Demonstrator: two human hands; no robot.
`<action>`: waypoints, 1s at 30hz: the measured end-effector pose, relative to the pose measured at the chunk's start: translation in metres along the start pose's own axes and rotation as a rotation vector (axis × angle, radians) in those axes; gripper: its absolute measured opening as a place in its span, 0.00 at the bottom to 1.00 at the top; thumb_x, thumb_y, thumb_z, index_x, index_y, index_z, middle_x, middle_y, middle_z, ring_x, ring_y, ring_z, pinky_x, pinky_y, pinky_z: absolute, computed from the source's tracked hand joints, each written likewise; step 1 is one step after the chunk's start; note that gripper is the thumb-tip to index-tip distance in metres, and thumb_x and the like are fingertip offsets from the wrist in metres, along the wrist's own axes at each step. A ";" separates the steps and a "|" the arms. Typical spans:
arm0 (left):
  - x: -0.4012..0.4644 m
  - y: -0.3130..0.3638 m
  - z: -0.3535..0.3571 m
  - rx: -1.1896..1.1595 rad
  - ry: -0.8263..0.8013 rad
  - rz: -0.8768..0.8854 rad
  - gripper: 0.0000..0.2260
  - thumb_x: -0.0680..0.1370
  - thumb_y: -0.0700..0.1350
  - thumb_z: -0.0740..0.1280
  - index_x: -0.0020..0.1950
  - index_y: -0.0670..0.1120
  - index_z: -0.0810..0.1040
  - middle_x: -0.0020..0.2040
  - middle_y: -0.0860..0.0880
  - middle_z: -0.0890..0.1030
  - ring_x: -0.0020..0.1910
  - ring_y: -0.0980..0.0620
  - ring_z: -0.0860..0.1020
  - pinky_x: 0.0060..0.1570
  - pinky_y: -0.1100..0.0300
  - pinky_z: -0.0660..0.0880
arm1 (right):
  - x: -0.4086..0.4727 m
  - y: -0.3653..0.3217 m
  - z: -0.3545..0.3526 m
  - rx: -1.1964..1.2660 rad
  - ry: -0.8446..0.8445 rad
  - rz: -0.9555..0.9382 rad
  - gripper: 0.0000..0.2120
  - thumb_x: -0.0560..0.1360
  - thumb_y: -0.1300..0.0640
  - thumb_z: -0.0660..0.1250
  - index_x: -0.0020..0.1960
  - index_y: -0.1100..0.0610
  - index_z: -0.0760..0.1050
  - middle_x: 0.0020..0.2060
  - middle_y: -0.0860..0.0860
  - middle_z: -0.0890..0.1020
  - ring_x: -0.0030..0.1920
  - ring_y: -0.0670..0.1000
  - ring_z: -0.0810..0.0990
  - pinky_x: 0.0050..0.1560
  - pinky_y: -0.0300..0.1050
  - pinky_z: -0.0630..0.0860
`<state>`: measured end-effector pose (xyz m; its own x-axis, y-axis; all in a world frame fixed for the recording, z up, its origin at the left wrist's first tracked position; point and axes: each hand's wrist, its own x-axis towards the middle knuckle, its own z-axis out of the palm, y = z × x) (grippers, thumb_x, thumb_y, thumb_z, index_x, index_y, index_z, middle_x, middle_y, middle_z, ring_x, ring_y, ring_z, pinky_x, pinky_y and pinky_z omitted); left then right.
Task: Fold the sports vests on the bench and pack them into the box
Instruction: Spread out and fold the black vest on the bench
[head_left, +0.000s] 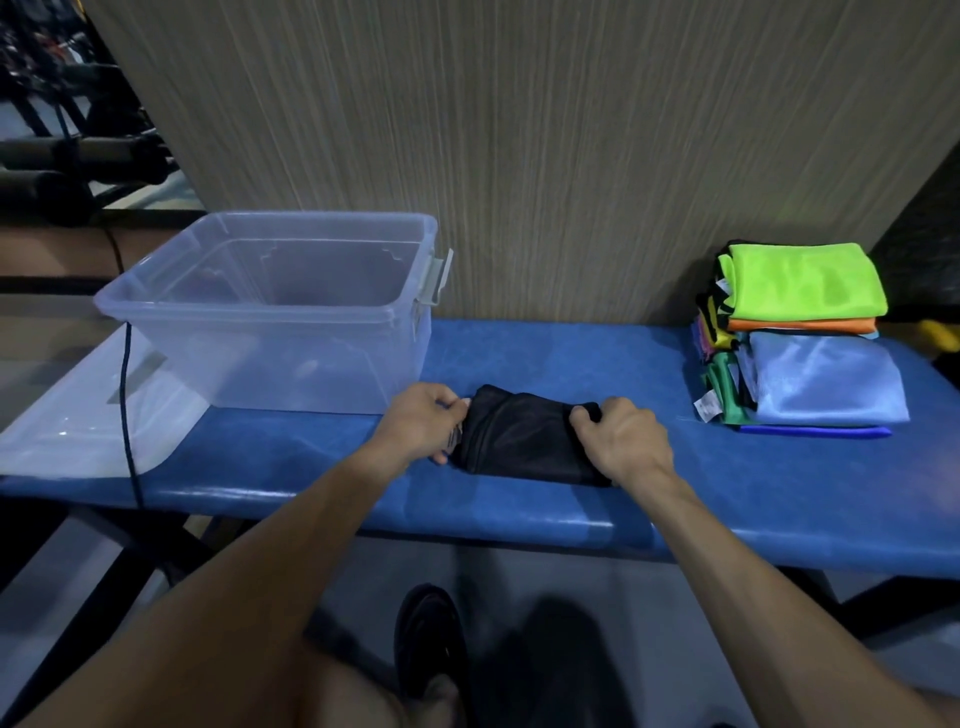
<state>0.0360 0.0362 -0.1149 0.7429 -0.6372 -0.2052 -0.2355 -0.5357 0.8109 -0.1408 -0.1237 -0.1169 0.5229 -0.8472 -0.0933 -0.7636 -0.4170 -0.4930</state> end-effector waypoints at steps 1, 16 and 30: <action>-0.004 0.004 -0.001 -0.032 0.000 0.004 0.14 0.83 0.52 0.66 0.45 0.43 0.80 0.36 0.44 0.81 0.30 0.48 0.81 0.36 0.47 0.84 | 0.000 -0.001 0.000 -0.006 0.004 -0.003 0.20 0.81 0.42 0.58 0.44 0.59 0.71 0.43 0.57 0.78 0.44 0.60 0.76 0.41 0.48 0.71; -0.031 0.023 0.042 0.861 0.164 0.243 0.19 0.87 0.54 0.47 0.63 0.44 0.71 0.57 0.43 0.79 0.52 0.40 0.78 0.43 0.50 0.67 | -0.001 -0.007 -0.017 -0.008 -0.147 0.114 0.23 0.79 0.36 0.59 0.46 0.57 0.73 0.49 0.56 0.81 0.49 0.60 0.82 0.52 0.51 0.80; -0.013 0.031 0.043 0.537 -0.203 0.349 0.27 0.83 0.65 0.49 0.82 0.62 0.51 0.72 0.57 0.67 0.76 0.51 0.57 0.72 0.49 0.52 | -0.008 0.002 -0.025 0.647 0.122 -0.019 0.18 0.74 0.52 0.71 0.34 0.55 0.64 0.26 0.49 0.69 0.30 0.48 0.69 0.31 0.44 0.66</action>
<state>-0.0079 0.0039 -0.1113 0.4465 -0.8864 -0.1224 -0.7586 -0.4475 0.4736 -0.1559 -0.1259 -0.0956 0.4583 -0.8888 0.0011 -0.3525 -0.1829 -0.9178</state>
